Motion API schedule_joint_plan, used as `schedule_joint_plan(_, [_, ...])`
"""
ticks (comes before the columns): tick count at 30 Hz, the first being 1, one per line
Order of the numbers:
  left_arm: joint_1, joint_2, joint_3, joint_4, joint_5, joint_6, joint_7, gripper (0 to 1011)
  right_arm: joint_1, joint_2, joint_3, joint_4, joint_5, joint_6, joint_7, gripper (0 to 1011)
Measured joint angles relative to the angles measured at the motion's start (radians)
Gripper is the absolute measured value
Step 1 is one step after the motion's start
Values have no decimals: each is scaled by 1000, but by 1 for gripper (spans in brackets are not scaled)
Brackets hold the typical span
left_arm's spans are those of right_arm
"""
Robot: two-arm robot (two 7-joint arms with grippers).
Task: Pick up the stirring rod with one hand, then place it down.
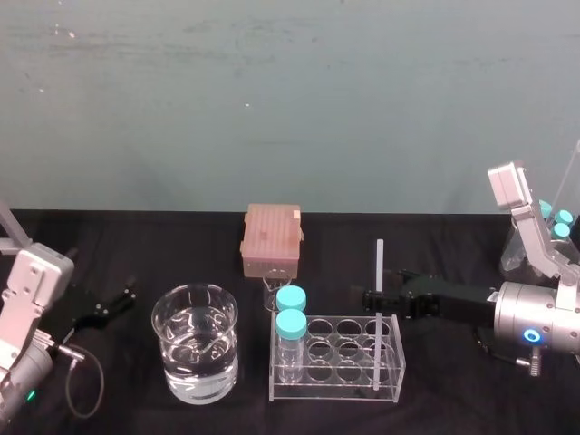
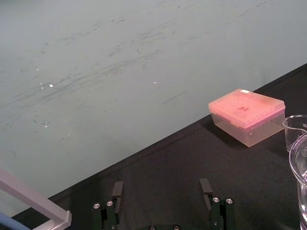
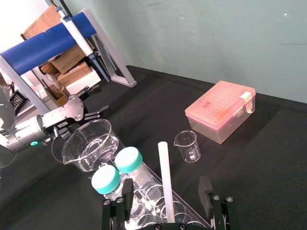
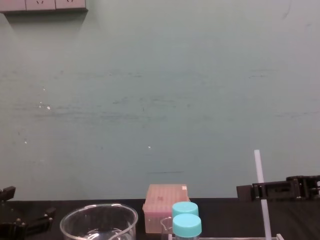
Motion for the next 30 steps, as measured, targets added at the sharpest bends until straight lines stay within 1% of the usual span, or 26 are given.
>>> schedule_joint_plan(2, [0,0,0,0,0,0,0,1005,0,0,0,0,0,0,0,863])
schedule_joint_plan(6, [0,0,0,0,0,0,0,1005,-1,1,1,-1,0,0,0,737])
schedule_joint_plan(8, [0,0,0,0,0,0,0,1005,-1,1,1,-1,0,-1,0,707])
schedule_joint_plan(9, [0,0,0,0,0,0,0,1005,-1,1,1,-1,0,-1,0,640])
schedule_joint_plan(10, [0,0,0,0,0,0,0,1005,-1,1,1,-1,0,-1,0,624])
schedule_joint_plan(11, [0,0,0,0,0,0,0,1005,-1,1,1,-2,0,-1,0,565])
schedule_joint_plan(12, [0,0,0,0,0,0,0,1005,-1,1,1,-2,0,-1,0,565])
schedule_joint_plan(13, [0,0,0,0,0,0,0,1005,-2,1,2,-2,0,-1,0,518])
schedule_joint_plan(14, [0,0,0,0,0,0,0,1005,-2,1,2,-2,0,-1,0,507])
schedule_joint_plan(15, [0,0,0,0,0,0,0,1005,-2,1,2,-2,0,-1,0,436])
schedule_joint_plan(17, [0,0,0,0,0,0,0,1005,-2,1,2,-2,0,-1,0,396])
schedule_joint_plan(18, [0,0,0,0,0,0,0,1005,-2,1,2,-2,0,-1,0,335])
schedule_joint_plan(20, [0,0,0,0,0,0,0,1005,-2,1,2,-3,0,-1,0,302])
schedule_joint_plan(21, [0,0,0,0,0,0,0,1005,-2,1,3,-3,0,-1,0,255])
schedule_joint_plan(26, [0,0,0,0,0,0,0,1005,-2,1,3,-3,0,-1,0,110])
schedule_joint_plan(28, [0,0,0,0,0,0,0,1005,-2,1,3,-3,0,-1,0,72])
schedule_joint_plan(30, [0,0,0,0,0,0,0,1005,-2,1,3,-3,0,-1,0,72])
